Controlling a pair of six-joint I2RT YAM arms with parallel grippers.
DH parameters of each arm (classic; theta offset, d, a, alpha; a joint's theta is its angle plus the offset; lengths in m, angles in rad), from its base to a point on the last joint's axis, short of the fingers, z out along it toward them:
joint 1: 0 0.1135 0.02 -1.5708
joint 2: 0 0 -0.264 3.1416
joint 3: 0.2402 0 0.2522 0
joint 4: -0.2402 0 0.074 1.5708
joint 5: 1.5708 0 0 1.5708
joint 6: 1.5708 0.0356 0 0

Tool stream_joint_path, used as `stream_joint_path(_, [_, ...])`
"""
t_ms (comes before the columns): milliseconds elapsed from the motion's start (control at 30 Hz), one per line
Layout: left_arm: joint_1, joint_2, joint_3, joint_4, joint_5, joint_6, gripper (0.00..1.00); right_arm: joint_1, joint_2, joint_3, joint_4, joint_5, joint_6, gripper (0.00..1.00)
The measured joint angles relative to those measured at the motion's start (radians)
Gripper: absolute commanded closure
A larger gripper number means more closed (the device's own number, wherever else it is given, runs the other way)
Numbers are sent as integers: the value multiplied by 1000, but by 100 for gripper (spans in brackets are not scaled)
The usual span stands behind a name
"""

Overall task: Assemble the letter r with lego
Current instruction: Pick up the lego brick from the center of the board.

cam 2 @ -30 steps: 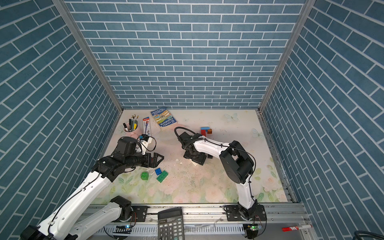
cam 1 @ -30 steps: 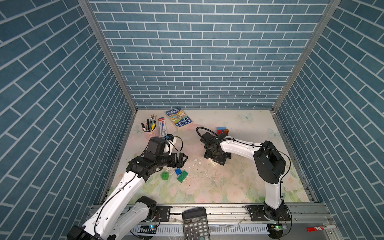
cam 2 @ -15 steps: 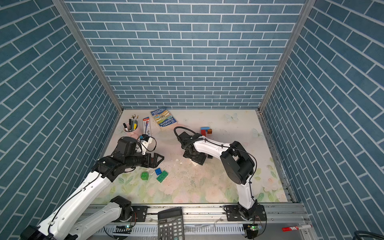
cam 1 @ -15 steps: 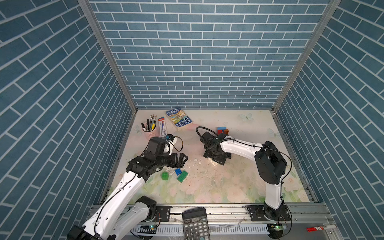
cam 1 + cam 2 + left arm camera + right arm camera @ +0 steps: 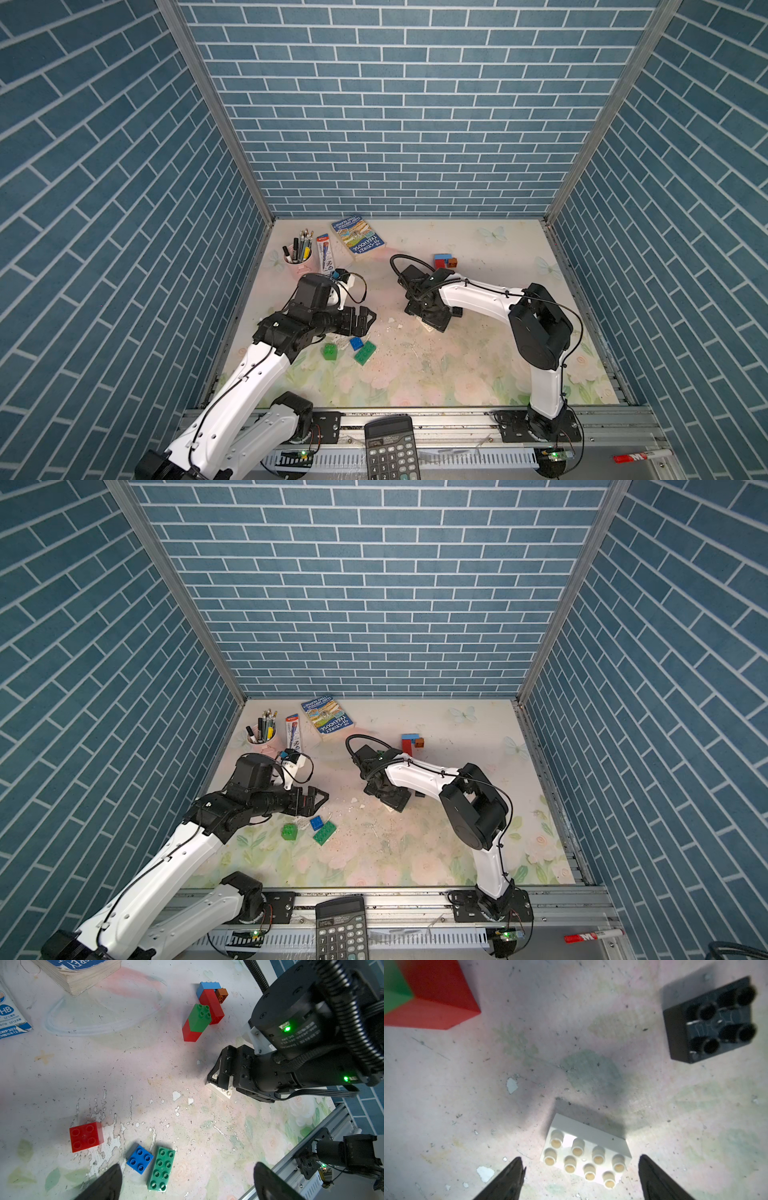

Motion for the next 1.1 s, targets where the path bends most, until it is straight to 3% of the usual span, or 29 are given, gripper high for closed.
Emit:
stream_joint_path(767, [2,26,0,0,5,4,0,6,0,-44,58,-13,66,19])
stream_joint_path(1100, [2,31,0,0,5,5,0,6,0,-44,61,-29,82,28])
